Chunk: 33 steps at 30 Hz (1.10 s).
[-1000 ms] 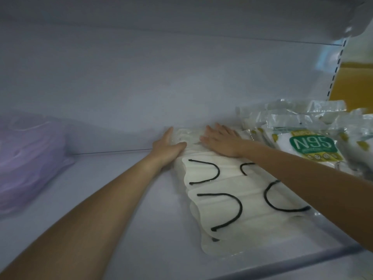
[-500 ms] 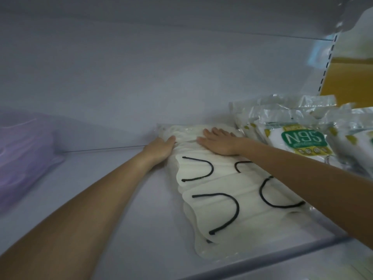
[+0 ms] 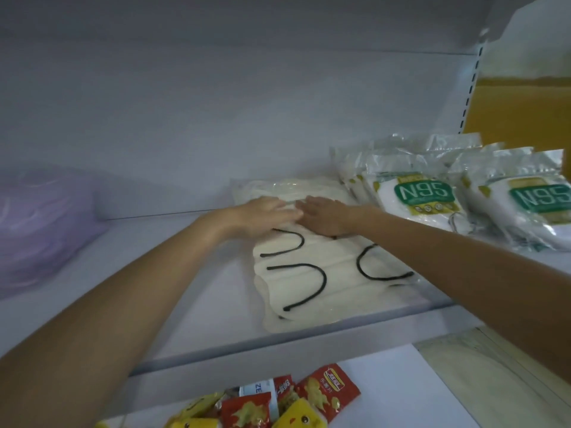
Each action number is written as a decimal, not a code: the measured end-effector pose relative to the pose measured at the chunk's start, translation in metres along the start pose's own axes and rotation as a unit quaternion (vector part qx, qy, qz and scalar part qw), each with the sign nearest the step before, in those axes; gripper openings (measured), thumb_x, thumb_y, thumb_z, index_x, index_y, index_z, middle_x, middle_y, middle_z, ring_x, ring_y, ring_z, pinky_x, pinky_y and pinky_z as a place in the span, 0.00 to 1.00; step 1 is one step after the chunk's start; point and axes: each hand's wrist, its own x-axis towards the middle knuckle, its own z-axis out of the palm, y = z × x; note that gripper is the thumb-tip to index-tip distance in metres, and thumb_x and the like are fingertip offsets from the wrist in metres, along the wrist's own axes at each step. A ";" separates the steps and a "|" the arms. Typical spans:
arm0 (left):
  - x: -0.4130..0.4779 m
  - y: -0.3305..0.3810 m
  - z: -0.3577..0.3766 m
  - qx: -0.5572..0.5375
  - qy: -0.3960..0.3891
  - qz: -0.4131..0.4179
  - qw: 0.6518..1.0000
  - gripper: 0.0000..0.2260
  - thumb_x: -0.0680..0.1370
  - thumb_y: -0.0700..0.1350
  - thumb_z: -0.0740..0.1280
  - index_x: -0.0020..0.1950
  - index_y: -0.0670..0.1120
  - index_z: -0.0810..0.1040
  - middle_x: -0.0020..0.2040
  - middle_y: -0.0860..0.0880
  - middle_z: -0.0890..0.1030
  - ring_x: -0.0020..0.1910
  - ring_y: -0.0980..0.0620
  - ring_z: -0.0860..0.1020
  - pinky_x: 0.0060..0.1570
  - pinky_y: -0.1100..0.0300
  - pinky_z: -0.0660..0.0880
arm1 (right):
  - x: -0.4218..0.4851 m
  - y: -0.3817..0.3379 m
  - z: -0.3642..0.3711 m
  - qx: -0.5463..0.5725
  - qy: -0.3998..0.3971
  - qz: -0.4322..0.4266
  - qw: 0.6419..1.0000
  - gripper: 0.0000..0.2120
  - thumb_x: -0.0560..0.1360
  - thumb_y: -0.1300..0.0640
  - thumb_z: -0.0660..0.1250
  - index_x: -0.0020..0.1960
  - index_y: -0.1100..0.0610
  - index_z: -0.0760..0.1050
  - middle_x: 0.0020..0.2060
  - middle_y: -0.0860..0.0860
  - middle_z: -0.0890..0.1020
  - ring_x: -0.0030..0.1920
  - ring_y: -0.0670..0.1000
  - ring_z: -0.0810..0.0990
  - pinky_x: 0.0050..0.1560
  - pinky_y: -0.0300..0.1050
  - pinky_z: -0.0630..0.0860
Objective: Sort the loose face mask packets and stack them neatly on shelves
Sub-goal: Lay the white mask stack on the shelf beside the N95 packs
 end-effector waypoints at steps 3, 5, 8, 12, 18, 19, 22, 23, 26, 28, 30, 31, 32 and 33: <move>-0.012 -0.002 0.009 0.095 -0.036 -0.015 0.995 0.33 0.76 0.64 0.59 0.75 0.46 0.60 0.76 0.49 0.58 0.76 0.51 0.54 0.70 0.58 0.52 | -0.018 0.003 -0.001 0.013 0.055 -0.029 0.998 0.26 0.82 0.45 0.43 0.76 0.53 0.51 0.77 0.53 0.51 0.76 0.53 0.49 0.74 0.56 0.47; -0.019 -0.001 0.013 0.121 -0.027 -0.004 0.992 0.34 0.75 0.64 0.61 0.75 0.46 0.59 0.76 0.50 0.59 0.75 0.52 0.55 0.70 0.60 0.53 | -0.031 0.005 -0.001 0.015 0.004 -0.046 0.999 0.26 0.81 0.44 0.43 0.76 0.54 0.55 0.76 0.54 0.56 0.75 0.54 0.53 0.74 0.55 0.50; -0.027 0.002 0.018 0.120 -0.015 0.008 0.993 0.32 0.76 0.62 0.61 0.75 0.47 0.60 0.75 0.48 0.62 0.75 0.51 0.57 0.72 0.59 0.53 | -0.053 0.011 -0.001 0.019 0.012 -0.077 0.997 0.24 0.82 0.46 0.45 0.76 0.53 0.55 0.76 0.51 0.54 0.76 0.52 0.50 0.74 0.50 0.44; -0.032 0.001 0.019 0.121 0.019 0.055 0.991 0.18 0.80 0.56 0.59 0.63 0.47 0.74 0.60 0.48 0.75 0.63 0.48 0.71 0.66 0.53 0.64 | -0.091 0.022 -0.018 0.130 -0.013 -0.088 0.988 0.32 0.74 0.35 0.57 0.75 0.44 0.55 0.76 0.46 0.53 0.75 0.46 0.49 0.70 0.41 0.46; -0.045 0.003 0.019 0.004 0.037 0.054 0.998 0.16 0.83 0.51 0.54 0.47 0.43 0.76 0.48 0.56 0.70 0.53 0.57 0.68 0.49 0.67 0.63 | -0.116 0.025 0.003 0.088 0.014 -0.107 0.990 0.28 0.77 0.43 0.60 0.75 0.49 0.58 0.74 0.50 0.61 0.72 0.47 0.59 0.60 0.28 0.53; -0.047 0.004 0.018 -0.005 0.035 0.054 0.998 0.17 0.82 0.53 0.55 0.47 0.43 0.76 0.48 0.55 0.71 0.52 0.56 0.68 0.48 0.68 0.64 | -0.117 0.023 0.002 0.089 0.020 -0.104 0.990 0.28 0.78 0.44 0.60 0.74 0.50 0.59 0.73 0.50 0.62 0.71 0.47 0.61 0.59 0.27 0.54; -0.052 0.005 0.021 0.125 0.025 0.049 0.991 0.17 0.81 0.56 0.56 0.62 0.47 0.74 0.61 0.50 0.75 0.62 0.50 0.71 0.61 0.57 0.66 | -0.117 0.020 0.003 0.068 0.005 -0.092 0.993 0.29 0.79 0.45 0.58 0.76 0.53 0.56 0.74 0.50 0.61 0.71 0.48 0.61 0.60 0.29 0.54; -0.053 0.006 0.023 0.197 0.018 0.035 0.980 0.21 0.81 0.57 0.54 0.71 0.49 0.67 0.70 0.50 0.69 0.70 0.51 0.65 0.68 0.55 0.62 | -0.116 0.020 0.005 0.055 -0.014 -0.091 0.994 0.29 0.79 0.45 0.56 0.76 0.53 0.54 0.75 0.51 0.59 0.73 0.48 0.58 0.63 0.32 0.53; -0.050 0.010 0.024 0.298 0.020 0.006 0.954 0.22 0.82 0.56 0.50 0.76 0.53 0.57 0.77 0.51 0.58 0.75 0.52 0.56 0.72 0.48 0.52 | -0.111 0.024 0.003 0.055 -0.036 -0.062 0.996 0.30 0.80 0.43 0.52 0.77 0.50 0.47 0.77 0.50 0.49 0.76 0.49 0.46 0.72 0.42 0.43; -0.044 0.016 0.024 0.304 0.044 -0.004 0.952 0.22 0.81 0.55 0.49 0.75 0.53 0.56 0.77 0.51 0.55 0.76 0.50 0.53 0.72 0.46 0.49 | -0.106 0.027 0.002 0.067 0.013 -0.013 0.998 0.29 0.80 0.43 0.50 0.77 0.50 0.45 0.77 0.50 0.46 0.76 0.51 0.43 0.75 0.49 0.41; -0.041 0.023 0.030 0.268 0.019 -0.044 0.962 0.26 0.81 0.58 0.47 0.77 0.54 0.50 0.79 0.52 0.48 0.77 0.49 0.47 0.72 0.45 0.44 | -0.103 0.028 0.006 0.028 0.005 0.010 1.000 0.28 0.81 0.44 0.48 0.77 0.52 0.45 0.77 0.52 0.47 0.76 0.53 0.43 0.75 0.53 0.44; -0.040 0.024 0.036 0.253 -0.010 -0.064 0.965 0.27 0.80 0.61 0.46 0.78 0.54 0.47 0.79 0.53 0.46 0.77 0.49 0.45 0.72 0.44 0.42 | -0.102 0.028 0.009 0.014 -0.021 0.006 1.000 0.28 0.81 0.44 0.47 0.77 0.53 0.46 0.77 0.53 0.47 0.76 0.54 0.44 0.74 0.53 0.44; -0.040 0.025 0.041 0.248 -0.032 -0.077 0.965 0.28 0.80 0.62 0.45 0.78 0.55 0.46 0.79 0.53 0.45 0.77 0.48 0.44 0.72 0.43 0.42 | -0.103 0.030 0.010 0.010 -0.043 0.005 0.999 0.27 0.81 0.44 0.46 0.77 0.53 0.48 0.77 0.53 0.49 0.76 0.55 0.46 0.74 0.53 0.45; -0.038 0.024 0.043 0.247 -0.036 -0.081 0.965 0.28 0.80 0.62 0.45 0.78 0.55 0.48 0.79 0.53 0.46 0.77 0.48 0.45 0.71 0.42 0.41 | -0.102 0.032 0.009 0.010 -0.056 0.008 0.998 0.27 0.81 0.44 0.47 0.76 0.54 0.50 0.76 0.54 0.51 0.76 0.55 0.48 0.74 0.52 0.46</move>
